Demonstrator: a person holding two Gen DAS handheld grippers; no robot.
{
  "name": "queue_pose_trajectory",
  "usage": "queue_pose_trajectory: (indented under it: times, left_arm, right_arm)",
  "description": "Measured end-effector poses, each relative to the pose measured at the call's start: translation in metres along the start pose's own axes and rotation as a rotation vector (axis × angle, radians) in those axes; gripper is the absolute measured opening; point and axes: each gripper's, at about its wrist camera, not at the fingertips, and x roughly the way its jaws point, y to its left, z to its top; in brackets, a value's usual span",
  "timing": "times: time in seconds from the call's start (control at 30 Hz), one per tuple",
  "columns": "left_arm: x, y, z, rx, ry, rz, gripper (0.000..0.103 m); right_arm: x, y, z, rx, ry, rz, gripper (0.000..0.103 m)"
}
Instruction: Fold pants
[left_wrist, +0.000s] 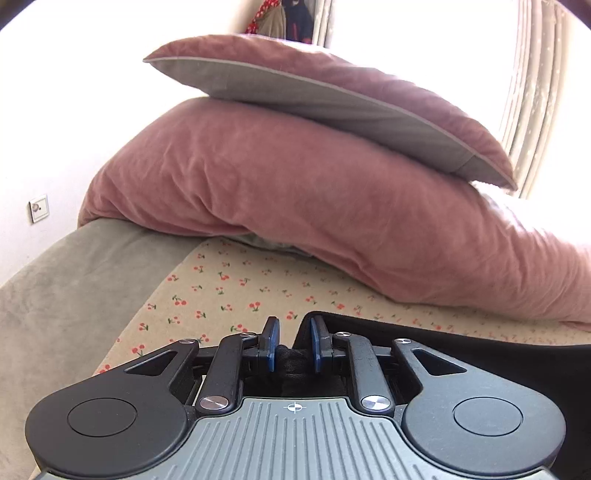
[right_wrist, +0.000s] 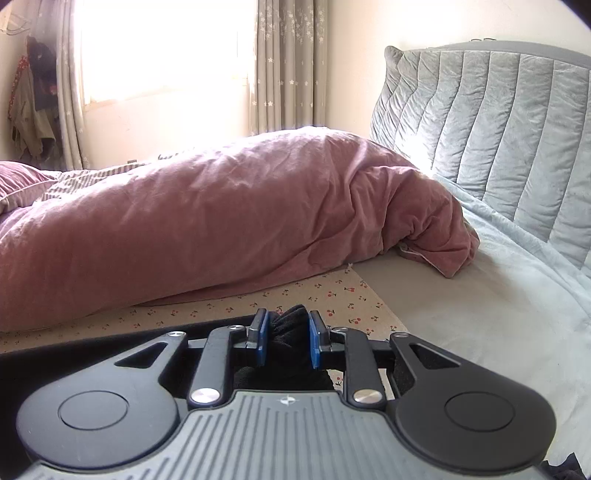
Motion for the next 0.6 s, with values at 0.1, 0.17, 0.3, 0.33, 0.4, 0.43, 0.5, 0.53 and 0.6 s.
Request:
queue_pose_trajectory:
  times: [0.1,0.17,0.3,0.33,0.4,0.43,0.5,0.53,0.6]
  left_arm:
    - [-0.012,0.008,-0.007,-0.002,0.003,-0.029,0.018]
    - [-0.009,0.010,-0.013,0.000,0.039,-0.012,0.018]
    - [-0.023,0.005,-0.017,0.021,-0.003,-0.060,0.018]
    - [-0.031,0.007,-0.016,0.024,-0.026,-0.077,0.018]
    - [-0.047,0.013,-0.014,0.029,-0.048,-0.097,0.018]
    - [-0.057,0.018,-0.017,0.038,-0.053,-0.099,0.018]
    - [-0.077,0.029,-0.028,0.069,-0.062,-0.111,0.015]
    - [-0.090,0.035,-0.038,0.093,-0.069,-0.136,0.008]
    - [-0.110,0.044,-0.062,0.139,-0.058,-0.175,0.005]
  right_arm:
    - [0.004,-0.005,-0.016,-0.022,0.063,-0.011,0.012]
    - [0.019,-0.014,-0.032,0.012,0.144,-0.021,0.012]
    - [0.035,-0.004,-0.053,-0.014,0.294,-0.102,0.012]
    - [0.026,0.000,-0.050,-0.034,0.282,-0.096,0.012]
    - [-0.006,-0.005,-0.034,-0.005,0.160,-0.015,0.012]
    - [-0.027,-0.014,-0.026,0.016,0.082,0.039,0.012]
    - [-0.061,-0.029,-0.025,0.019,-0.015,0.098,0.012]
    - [-0.078,-0.037,-0.032,-0.007,-0.035,0.107,0.012]
    - [-0.094,-0.051,-0.057,-0.056,-0.004,0.111,0.012]
